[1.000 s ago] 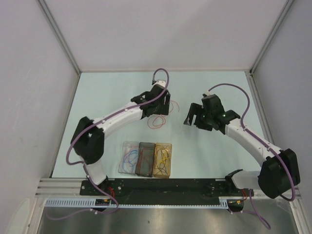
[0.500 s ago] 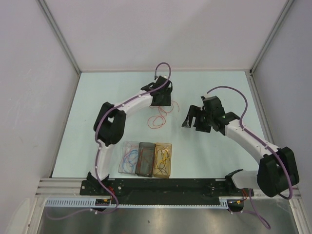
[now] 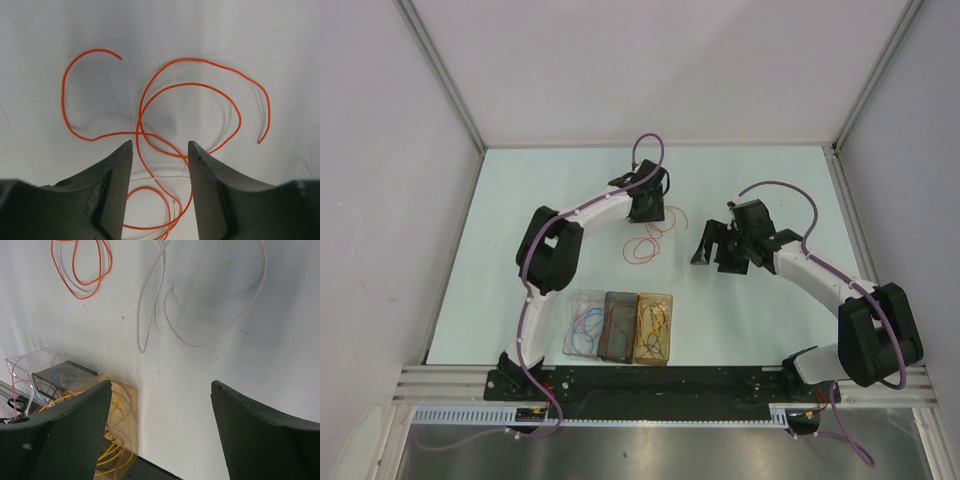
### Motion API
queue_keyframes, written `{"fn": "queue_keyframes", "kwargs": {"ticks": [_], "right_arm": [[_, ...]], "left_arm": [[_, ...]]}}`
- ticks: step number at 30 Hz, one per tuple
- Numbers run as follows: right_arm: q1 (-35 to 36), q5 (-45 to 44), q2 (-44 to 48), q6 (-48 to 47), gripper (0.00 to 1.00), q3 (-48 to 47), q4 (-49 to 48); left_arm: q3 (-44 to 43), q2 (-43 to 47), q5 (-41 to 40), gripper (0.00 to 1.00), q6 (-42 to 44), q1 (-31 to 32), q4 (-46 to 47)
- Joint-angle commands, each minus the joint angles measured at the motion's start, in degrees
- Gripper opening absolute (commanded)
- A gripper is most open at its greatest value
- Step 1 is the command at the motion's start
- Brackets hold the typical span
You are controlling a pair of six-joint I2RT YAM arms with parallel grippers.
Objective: Untangle the cables
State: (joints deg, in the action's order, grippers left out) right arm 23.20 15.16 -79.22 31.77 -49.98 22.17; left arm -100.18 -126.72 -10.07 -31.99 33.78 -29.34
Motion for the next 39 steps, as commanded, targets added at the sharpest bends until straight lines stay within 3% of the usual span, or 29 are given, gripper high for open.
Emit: {"fn": "queue_keyframes", "kwargs": {"ticks": [1, 12, 14, 16, 19, 26, 39], "right_arm": [[-0.26, 1.72, -0.93, -0.83, 0.85, 0.49, -2.75], [-0.96, 2.51, -1.2, -1.53, 0.85, 0.49, -2.84], [-1.05, 2.68, -1.11, -1.62, 0.84, 0.49, -2.66], [-1.14, 2.86, -1.02, -1.8, 0.84, 0.49, -2.49], [-1.32, 2.86, -0.32, -1.8, 0.84, 0.49, -2.05], [-1.32, 3.65, 2.22, -1.53, 0.84, 0.49, -1.26], [-1.32, 2.42, 11.88, 1.1, 0.84, 0.41, -0.73]], "left_arm": [[-1.06, -2.04, 0.84, 0.49, -1.5, -0.2, 1.05], [-1.42, -3.1, -2.33, 0.42, -2.73, -0.47, -1.07], [-2.03, -3.97, -1.89, 0.32, -2.82, -0.82, -1.24], [-3.52, -5.37, -2.93, 0.14, -2.82, -0.73, -2.29], [-5.9, -6.79, -3.38, 0.0, -2.64, -0.91, -3.26], [-9.42, -4.25, -5.84, 0.0, 0.43, -1.0, -3.79], [-7.75, 25.27, -5.49, 0.0, 7.55, -0.03, -4.05]]}}
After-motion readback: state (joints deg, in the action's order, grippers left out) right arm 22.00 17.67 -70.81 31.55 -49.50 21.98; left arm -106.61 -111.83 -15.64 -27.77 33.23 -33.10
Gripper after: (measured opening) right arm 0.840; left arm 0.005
